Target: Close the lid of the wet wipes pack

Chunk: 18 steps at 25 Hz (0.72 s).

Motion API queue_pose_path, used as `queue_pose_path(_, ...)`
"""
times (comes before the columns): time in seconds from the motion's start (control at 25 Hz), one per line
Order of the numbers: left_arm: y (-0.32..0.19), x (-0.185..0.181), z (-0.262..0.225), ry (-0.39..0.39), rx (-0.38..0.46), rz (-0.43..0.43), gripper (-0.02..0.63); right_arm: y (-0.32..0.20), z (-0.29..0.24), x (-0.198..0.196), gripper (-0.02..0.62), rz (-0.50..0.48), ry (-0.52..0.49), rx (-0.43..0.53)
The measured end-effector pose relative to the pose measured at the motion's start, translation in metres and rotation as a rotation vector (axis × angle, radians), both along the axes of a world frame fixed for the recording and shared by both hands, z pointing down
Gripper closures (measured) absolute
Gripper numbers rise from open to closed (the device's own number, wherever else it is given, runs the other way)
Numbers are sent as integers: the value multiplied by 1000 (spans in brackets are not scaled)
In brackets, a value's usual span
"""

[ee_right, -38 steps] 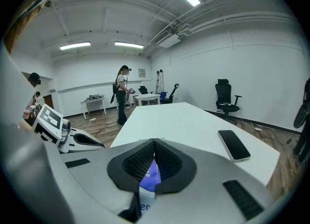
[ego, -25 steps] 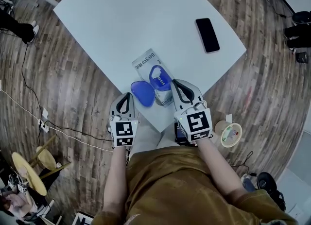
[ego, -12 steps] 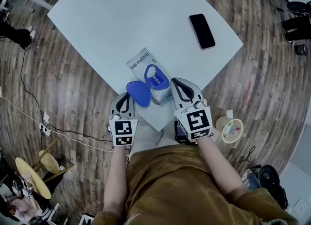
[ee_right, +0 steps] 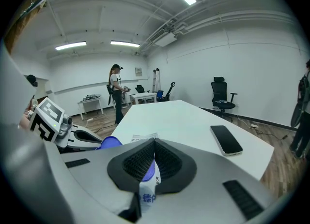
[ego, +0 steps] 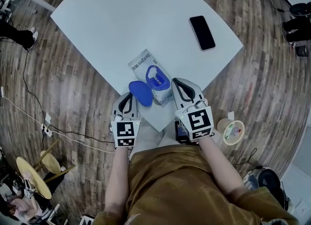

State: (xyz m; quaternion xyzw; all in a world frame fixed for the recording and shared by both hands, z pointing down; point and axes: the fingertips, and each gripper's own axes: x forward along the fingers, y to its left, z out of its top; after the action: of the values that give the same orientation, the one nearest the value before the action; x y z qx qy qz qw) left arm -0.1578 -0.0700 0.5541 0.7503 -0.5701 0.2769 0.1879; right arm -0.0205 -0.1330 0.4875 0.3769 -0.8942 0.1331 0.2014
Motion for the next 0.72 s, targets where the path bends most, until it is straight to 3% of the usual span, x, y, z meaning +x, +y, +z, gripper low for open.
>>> queue_pose_path(0.72,-26,15,-27,30,66,42,600,-5,-10,13,586,54,-12,22)
